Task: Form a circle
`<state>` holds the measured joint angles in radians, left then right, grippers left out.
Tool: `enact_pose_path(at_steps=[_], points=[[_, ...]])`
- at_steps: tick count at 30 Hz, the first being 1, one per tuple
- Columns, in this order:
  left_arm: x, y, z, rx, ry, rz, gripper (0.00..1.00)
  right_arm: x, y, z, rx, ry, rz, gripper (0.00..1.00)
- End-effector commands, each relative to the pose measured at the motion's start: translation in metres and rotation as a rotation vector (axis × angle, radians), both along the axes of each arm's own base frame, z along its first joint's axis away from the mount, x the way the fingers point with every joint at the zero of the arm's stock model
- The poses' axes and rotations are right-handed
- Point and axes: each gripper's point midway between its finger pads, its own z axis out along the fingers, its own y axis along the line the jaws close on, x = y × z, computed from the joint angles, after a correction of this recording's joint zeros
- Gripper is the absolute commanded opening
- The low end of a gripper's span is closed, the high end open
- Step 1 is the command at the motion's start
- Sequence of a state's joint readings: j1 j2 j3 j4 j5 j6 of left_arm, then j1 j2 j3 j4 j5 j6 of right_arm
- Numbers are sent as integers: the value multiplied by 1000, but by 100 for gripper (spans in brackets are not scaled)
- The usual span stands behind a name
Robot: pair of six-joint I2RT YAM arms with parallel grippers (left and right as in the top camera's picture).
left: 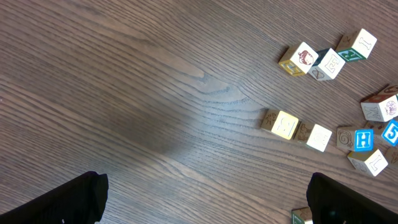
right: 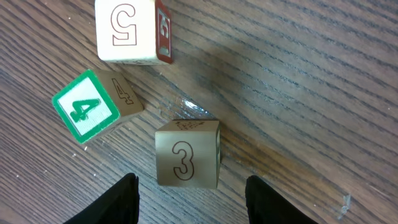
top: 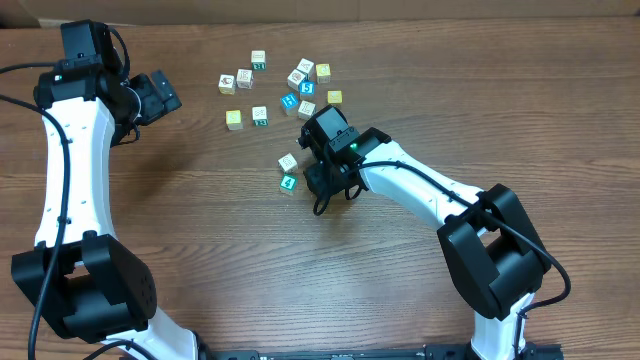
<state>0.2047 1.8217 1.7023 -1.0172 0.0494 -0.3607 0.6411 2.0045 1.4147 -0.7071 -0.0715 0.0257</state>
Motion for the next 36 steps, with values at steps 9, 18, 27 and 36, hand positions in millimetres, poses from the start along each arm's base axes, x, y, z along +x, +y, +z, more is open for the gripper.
enact_pose_path(at_steps=[9,18,27,36], points=[[1,-1,-2,-6,4,1,100,2,-2,-13,-10,11,-1,39],[1,-1,-2,-6,4,1,100,-3,-5,-19,-26,35,-1,42],[1,-1,-2,-6,4,1,100,-4,-3,-19,-16,42,3,33],[1,-1,-2,-7,4,2,100,-6,7,-16,34,53,23,30]])
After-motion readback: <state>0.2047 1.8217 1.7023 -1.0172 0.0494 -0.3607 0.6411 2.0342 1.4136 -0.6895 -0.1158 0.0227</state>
